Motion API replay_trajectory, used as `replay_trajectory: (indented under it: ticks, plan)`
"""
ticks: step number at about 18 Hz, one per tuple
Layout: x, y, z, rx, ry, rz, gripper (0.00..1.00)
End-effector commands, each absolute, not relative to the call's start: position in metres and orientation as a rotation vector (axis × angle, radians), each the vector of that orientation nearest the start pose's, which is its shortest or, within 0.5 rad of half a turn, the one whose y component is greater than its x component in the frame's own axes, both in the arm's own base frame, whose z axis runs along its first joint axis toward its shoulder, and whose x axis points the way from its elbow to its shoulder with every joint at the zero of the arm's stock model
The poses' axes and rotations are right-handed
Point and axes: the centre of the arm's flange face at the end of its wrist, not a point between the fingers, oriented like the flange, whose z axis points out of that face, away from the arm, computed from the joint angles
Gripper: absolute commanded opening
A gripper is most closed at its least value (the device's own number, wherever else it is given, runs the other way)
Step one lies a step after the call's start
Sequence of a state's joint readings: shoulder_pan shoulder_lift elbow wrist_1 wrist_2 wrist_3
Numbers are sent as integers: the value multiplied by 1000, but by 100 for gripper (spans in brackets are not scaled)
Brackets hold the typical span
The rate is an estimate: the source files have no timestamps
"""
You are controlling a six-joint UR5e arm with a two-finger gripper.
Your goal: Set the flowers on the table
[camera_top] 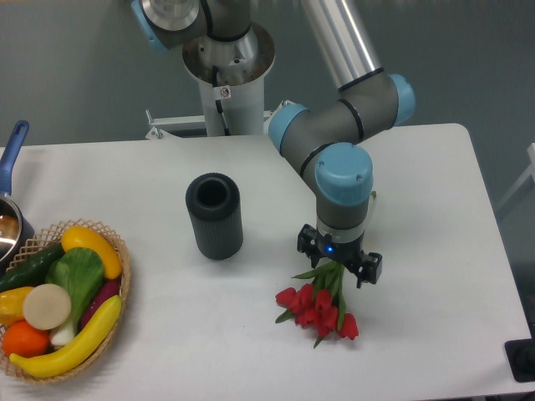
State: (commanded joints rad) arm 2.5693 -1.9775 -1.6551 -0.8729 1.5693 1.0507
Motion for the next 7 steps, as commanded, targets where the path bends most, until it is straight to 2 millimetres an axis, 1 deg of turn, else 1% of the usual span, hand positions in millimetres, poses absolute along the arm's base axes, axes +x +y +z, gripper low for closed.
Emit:
replay_trajectory:
  ticks: [2,5,7]
  plan:
    - [-465,446,294,-3020,65,273,100]
    - [-465,438,307,-3016,141,297,100]
    - [-464,433,301,-3026,213,289,100]
